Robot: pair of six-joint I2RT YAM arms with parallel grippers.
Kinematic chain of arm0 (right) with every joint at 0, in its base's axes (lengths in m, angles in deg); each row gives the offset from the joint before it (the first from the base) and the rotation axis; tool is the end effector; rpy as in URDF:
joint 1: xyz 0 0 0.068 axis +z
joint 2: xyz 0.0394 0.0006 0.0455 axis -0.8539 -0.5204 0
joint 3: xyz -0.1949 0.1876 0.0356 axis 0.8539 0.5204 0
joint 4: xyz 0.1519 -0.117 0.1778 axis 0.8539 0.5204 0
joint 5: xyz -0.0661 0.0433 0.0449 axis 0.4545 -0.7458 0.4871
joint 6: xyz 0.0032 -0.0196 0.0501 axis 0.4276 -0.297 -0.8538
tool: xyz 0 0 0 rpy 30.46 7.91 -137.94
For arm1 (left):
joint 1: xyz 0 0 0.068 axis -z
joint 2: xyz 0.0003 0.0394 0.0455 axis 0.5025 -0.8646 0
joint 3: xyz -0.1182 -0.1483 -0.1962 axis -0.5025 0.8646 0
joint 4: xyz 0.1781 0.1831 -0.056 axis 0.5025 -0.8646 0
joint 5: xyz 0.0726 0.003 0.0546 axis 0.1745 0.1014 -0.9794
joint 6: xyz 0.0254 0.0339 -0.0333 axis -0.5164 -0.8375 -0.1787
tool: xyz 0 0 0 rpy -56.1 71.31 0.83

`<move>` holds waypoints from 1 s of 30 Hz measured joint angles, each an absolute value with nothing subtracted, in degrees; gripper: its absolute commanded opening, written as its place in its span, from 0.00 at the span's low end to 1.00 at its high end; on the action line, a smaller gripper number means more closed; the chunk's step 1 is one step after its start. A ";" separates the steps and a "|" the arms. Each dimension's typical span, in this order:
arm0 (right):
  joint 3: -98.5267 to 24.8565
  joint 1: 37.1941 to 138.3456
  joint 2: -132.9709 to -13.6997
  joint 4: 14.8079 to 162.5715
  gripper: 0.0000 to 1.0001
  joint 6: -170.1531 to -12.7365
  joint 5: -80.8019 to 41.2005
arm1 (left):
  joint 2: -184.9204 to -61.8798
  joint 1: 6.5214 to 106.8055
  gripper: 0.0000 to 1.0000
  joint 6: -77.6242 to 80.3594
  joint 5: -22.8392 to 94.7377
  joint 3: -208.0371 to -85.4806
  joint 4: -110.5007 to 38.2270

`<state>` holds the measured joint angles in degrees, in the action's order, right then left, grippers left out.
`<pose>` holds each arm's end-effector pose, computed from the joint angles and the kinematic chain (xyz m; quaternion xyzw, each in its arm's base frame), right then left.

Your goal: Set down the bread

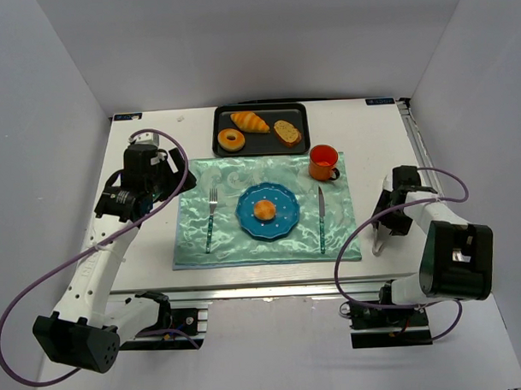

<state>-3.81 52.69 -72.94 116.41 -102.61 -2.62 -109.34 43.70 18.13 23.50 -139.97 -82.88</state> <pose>0.2489 -0.0318 0.1702 0.2189 0.9508 -0.0595 0.2112 0.2113 -0.0482 0.3511 -0.1322 0.8984 -0.1182 0.4018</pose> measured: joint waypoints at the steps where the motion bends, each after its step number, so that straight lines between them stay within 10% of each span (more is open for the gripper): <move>1: -3.37 52.69 -73.00 116.56 0.66 -102.83 -2.86 | -109.34 43.70 0.91 18.10 23.52 -139.97 -82.88; 6: -3.24 52.69 -73.11 117.63 0.89 -103.98 -2.84 | -109.34 43.70 0.91 18.08 23.50 -139.97 -82.84; 22: -34.30 52.69 -54.12 134.00 0.89 -107.02 -7.23 | -109.36 43.70 0.91 18.93 23.46 -139.97 -81.51; 30: -28.86 52.71 -42.36 133.83 0.90 -108.73 -18.79 | -109.53 43.70 0.91 21.01 23.42 -139.97 -78.05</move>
<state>-28.86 52.71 -42.36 133.83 -108.73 -18.79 -109.53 43.70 21.01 23.42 -139.97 -78.05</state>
